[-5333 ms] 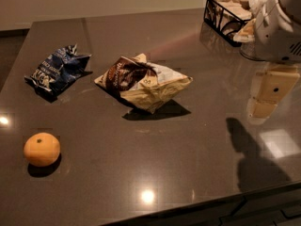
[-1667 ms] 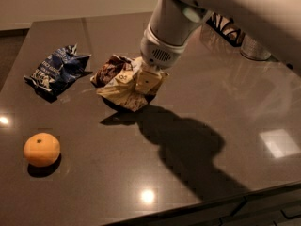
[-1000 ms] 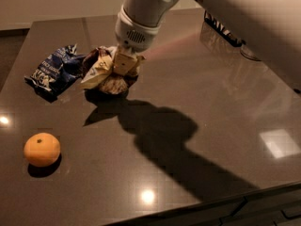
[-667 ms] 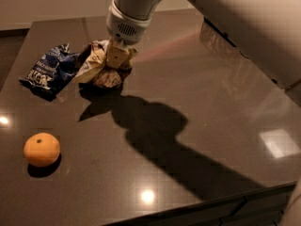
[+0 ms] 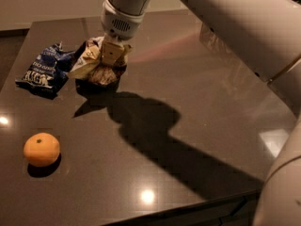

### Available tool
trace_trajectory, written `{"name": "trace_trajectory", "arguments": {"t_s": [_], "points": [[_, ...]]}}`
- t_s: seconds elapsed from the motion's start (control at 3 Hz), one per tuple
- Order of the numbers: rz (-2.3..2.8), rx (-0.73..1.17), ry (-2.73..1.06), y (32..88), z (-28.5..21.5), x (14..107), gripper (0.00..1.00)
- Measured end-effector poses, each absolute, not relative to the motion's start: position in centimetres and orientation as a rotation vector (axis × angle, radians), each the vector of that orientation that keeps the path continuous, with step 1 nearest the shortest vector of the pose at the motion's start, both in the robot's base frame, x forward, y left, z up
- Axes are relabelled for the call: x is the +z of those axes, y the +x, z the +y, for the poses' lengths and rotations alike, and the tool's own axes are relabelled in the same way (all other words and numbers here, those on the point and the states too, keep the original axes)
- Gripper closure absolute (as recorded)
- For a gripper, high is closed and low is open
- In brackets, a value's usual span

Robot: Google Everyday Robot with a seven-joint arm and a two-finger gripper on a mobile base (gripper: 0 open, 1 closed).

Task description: Move brown chip bag near blue chip bag

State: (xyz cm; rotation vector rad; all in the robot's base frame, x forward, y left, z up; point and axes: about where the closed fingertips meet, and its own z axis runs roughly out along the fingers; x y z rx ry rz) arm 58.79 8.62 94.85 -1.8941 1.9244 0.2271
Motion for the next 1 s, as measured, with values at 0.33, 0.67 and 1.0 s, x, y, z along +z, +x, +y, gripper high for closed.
{"name": "trace_trajectory", "arguments": {"t_s": [0.33, 0.67, 1.0], "points": [[1.922, 0.227, -1.895, 58.77, 8.74, 94.83, 0.12], [1.92, 0.227, -1.896, 58.75, 8.84, 94.81, 0.0], [1.92, 0.227, -1.896, 58.75, 8.85, 94.81, 0.0]]}}
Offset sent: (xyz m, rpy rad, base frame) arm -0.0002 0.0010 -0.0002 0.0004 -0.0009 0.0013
